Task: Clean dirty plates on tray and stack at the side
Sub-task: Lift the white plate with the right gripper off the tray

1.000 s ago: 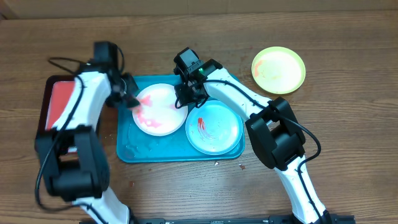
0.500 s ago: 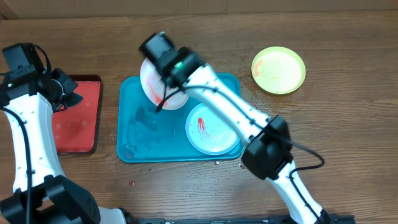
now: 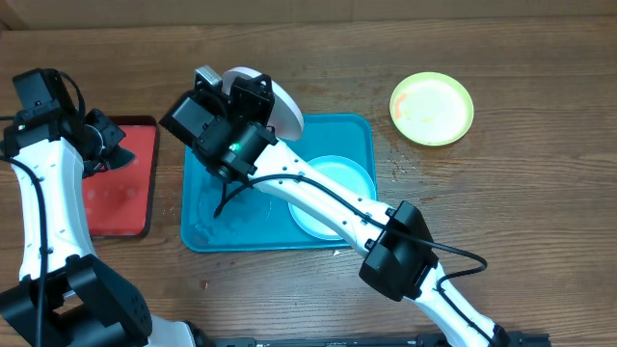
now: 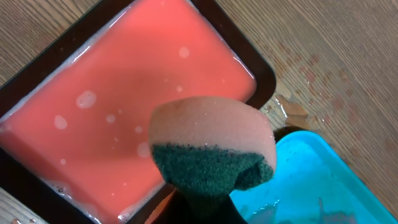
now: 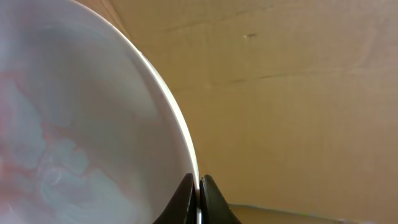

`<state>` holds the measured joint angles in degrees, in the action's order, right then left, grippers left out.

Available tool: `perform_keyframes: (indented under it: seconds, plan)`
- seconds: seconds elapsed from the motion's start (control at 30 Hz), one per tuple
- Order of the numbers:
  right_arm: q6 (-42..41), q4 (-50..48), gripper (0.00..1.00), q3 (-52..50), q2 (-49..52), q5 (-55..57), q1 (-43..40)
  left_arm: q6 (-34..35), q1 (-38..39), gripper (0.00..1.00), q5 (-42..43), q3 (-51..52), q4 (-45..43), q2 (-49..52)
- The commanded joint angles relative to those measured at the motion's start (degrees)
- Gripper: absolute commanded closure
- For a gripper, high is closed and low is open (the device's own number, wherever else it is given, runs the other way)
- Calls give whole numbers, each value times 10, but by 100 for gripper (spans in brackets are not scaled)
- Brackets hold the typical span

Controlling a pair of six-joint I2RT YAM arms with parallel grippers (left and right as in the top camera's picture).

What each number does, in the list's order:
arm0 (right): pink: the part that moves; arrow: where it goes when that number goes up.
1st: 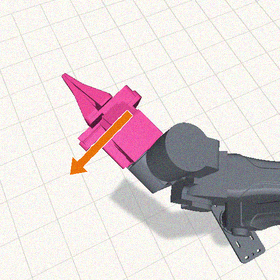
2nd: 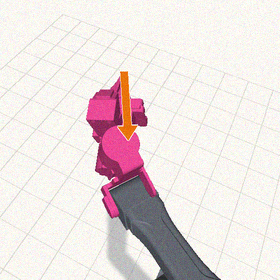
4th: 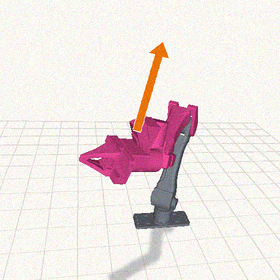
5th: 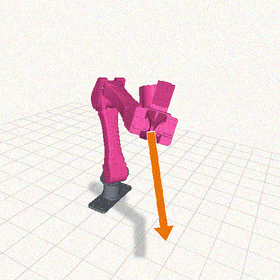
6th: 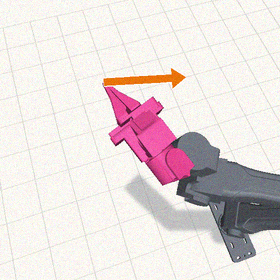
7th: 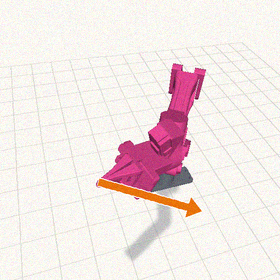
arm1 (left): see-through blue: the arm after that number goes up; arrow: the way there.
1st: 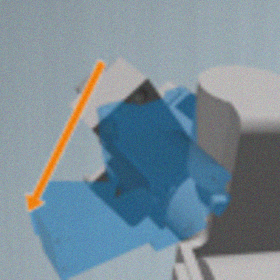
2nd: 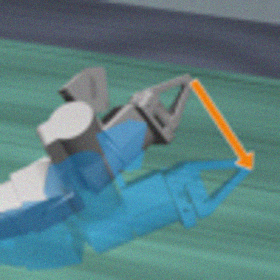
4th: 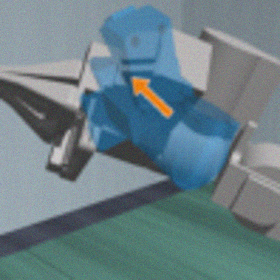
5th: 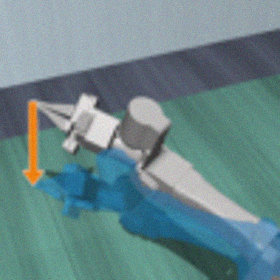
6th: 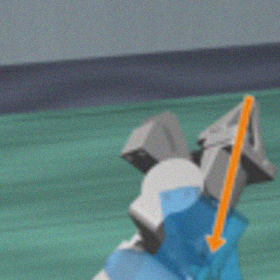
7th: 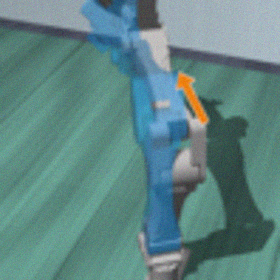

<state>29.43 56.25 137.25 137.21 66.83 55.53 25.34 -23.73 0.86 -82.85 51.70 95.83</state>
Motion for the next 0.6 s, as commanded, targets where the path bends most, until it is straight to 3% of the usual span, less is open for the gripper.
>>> perform_keyframes:
  seconds: [0.0, 0.13, 0.23, 0.3, 0.43, 0.57]
  plan:
    - [9, -5, 96, 14, -6, 26, -1, 9, -4, 95, 7, 2, 0, 2]
    - [-37, 9, 96, 14, -6, -15, -1, 17, -3, 96, 7, 2, -1, 2]
    - [-14, 96, 96, 14, -6, -219, -3, 17, -3, 96, 7, 2, 0, 2]
    - [5, 101, 96, 14, -6, -204, -6, 17, -3, 96, 7, 2, 1, 2]
    - [-61, -31, 96, 16, -13, 4, -27, 17, -3, 95, 7, 2, 0, 2]
    - [-127, -25, 96, 16, -33, -99, -81, 17, -3, 96, 7, 2, 1, 2]
